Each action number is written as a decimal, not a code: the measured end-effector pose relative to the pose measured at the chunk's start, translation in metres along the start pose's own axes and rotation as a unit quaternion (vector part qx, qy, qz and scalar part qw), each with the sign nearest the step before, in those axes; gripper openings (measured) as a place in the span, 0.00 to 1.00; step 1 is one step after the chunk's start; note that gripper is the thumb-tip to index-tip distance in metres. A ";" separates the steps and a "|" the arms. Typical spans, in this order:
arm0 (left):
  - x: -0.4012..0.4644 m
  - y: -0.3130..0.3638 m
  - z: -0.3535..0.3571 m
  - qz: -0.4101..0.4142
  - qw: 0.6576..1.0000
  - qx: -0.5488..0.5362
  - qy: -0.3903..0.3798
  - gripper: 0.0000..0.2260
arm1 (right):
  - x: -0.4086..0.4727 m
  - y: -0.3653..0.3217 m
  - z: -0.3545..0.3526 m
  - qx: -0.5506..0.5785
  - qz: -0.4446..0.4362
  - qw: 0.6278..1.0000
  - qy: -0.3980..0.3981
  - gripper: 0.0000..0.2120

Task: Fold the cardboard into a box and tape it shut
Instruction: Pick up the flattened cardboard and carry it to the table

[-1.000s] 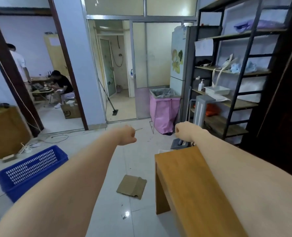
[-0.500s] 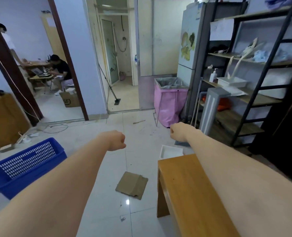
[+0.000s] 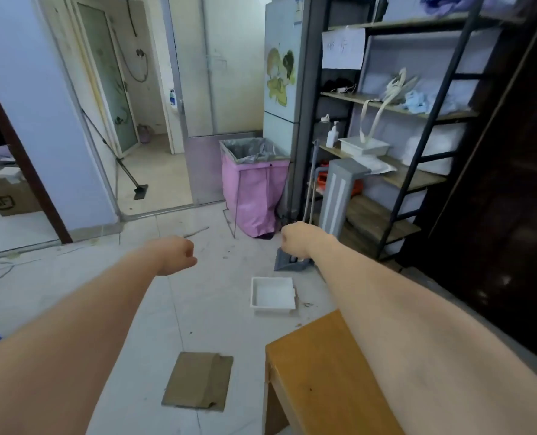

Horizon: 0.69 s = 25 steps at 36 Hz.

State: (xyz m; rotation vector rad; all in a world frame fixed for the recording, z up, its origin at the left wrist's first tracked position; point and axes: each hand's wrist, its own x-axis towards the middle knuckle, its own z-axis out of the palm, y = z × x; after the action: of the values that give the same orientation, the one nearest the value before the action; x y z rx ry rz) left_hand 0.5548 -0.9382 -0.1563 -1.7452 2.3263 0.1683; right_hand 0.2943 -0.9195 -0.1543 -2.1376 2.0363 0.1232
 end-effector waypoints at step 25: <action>0.279 -0.076 0.013 -0.008 0.995 -0.049 -0.083 0.14 | 0.319 0.013 0.049 0.051 -0.008 0.995 -0.088 0.15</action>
State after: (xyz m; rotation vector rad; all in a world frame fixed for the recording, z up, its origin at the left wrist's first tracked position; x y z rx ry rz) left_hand 0.5547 -1.2163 -0.2348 -1.7231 2.2188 0.4136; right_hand 0.3020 -1.2230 -0.2636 -2.0052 1.8842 0.1931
